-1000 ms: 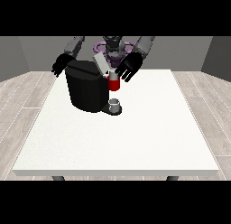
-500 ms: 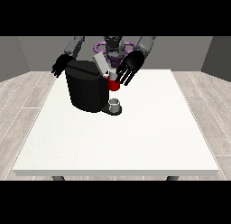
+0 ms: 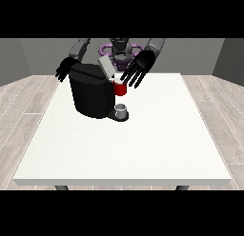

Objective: Insert the coffee pod into the coffee machine and close the lid

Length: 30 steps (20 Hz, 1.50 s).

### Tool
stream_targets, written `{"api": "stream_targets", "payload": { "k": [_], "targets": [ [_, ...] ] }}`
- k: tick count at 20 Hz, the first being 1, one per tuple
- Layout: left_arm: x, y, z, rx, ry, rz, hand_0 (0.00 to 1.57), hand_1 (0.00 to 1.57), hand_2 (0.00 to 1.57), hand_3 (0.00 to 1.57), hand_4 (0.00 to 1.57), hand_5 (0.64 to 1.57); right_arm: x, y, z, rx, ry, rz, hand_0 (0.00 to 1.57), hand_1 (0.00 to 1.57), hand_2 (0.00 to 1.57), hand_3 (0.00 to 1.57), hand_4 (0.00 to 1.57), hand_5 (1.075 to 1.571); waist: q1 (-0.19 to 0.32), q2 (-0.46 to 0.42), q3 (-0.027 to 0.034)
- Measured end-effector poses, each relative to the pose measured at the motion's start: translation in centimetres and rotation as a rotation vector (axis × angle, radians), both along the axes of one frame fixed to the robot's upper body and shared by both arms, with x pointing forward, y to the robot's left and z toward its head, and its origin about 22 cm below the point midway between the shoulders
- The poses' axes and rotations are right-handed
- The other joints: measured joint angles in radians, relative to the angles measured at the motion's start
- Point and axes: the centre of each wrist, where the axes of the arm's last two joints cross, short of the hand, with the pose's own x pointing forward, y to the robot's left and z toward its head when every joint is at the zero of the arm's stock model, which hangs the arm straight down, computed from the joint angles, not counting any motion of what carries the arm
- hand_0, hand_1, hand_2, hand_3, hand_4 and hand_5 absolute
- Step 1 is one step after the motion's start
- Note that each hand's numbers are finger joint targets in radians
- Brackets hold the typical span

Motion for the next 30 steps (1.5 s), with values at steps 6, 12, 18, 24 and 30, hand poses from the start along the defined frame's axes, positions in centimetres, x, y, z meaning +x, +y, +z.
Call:
{"api": "stream_targets", "payload": {
  "k": [6, 12, 18, 24, 30],
  "targets": [
    [-0.1, -0.1, -1.3, -0.014, 0.042, 0.006, 0.0, 0.0, 0.0, 0.0, 0.0, 1.571, -1.0, 0.0, -1.3, 0.011, 0.047, 0.0, 0.0, 0.0, 0.0, 0.0, 0.41, 1.571, 0.015, -0.062, 0.0],
    [-0.6, 0.0, -4.7, -0.185, 0.099, 0.004, 0.0, 0.0, 0.0, 0.0, 0.0, 1.571, -2.4, -1.4, -3.0, 0.022, 0.088, -0.031, 0.0, 0.0, 0.0, 0.0, 0.4, 1.571, 0.055, -0.138, -0.0007],
    [-2.1, 0.2, -11.5, -0.552, 0.205, 0.0, 0.0, 0.0, 0.0, 0.0, 0.0, 1.571, -4.4, -3.2, -4.6, 0.026, 0.146, -0.078, 0.0, 0.0, 0.0, 0.0, 0.43, 1.571, 0.126, -0.269, -0.0015],
    [-4.9, -0.5, -18.6, -0.774, 0.319, 0.029, 0.0, 0.0, 0.0, 0.0, 0.14, 1.571, -5.4, -5.3, -4.3, -0.021, 0.184, -0.036, 0.0, 0.0, 0.0, 0.0, 0.29, 1.571, 0.2, -0.401, -0.0009],
    [-7.8, 0.8, -23.0, -0.917, 0.367, 0.093, 0.0, 0.0, 0.0, 0.0, 0.0, 1.571, -4.2, -5.0, -0.9, -0.057, 0.135, 0.061, 0.0, 0.0, 0.0, 0.0, 0.0, 1.571, 0.238, -0.453, -0.001]
  ]
}}
